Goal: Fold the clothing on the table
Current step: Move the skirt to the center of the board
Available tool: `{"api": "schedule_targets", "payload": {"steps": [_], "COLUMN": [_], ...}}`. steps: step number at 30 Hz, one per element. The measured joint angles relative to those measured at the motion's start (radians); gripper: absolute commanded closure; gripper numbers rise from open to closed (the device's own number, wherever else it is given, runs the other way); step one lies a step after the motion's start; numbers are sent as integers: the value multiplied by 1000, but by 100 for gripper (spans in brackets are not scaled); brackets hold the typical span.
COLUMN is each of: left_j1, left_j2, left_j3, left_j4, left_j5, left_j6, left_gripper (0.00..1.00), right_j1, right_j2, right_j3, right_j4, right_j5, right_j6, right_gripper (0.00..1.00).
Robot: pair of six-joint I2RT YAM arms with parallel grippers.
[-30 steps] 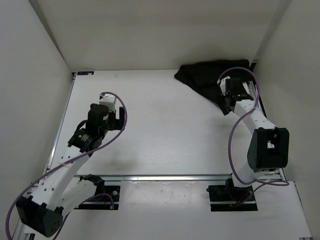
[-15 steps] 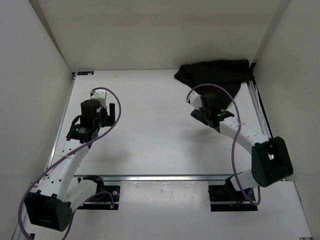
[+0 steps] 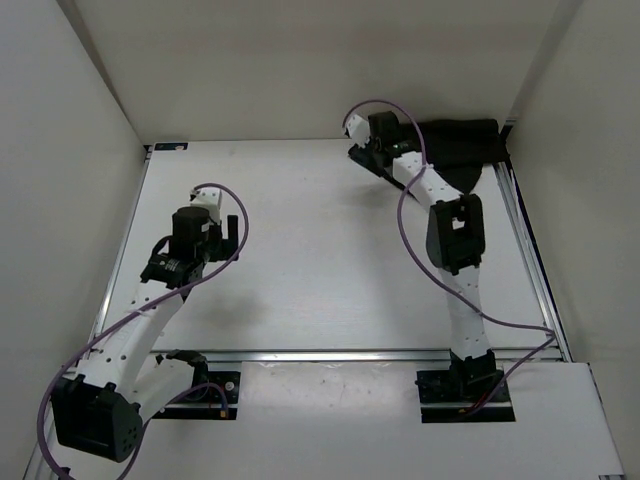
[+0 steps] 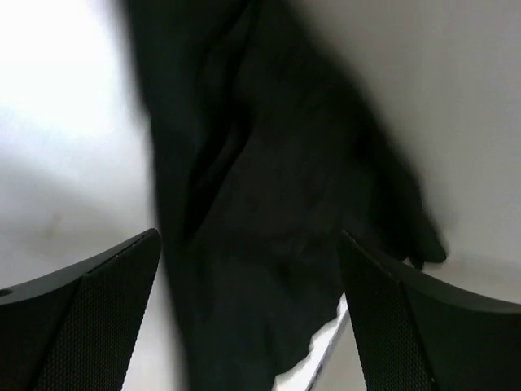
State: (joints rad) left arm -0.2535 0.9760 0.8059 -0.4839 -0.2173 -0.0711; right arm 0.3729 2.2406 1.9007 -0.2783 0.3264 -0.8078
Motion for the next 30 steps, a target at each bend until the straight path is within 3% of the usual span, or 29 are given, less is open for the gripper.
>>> {"api": "schedule_targets", "payload": {"steps": [6,12,23,30], "left_j1": [-13,-12,-21,-16], "left_j2": [0,0,-18,-28], "left_j3": [-33,-33,-63,-65], "left_j4": [12,33,75,77], "left_j5": [-11,-23,-31,-31], "left_j6": [11,31,26,26], "left_gripper": [1,2,1,1], "right_j1": [-30,-50,-113,-117], "right_j2": [473,581,462,541], "right_j3": [798,824,682,809], "right_j4": [-196,-308,-385,-398], "right_j5": [-4,-14,-143,-86], "right_j6": [-8,-3,103,102], "right_gripper": [6,9,10,17]}}
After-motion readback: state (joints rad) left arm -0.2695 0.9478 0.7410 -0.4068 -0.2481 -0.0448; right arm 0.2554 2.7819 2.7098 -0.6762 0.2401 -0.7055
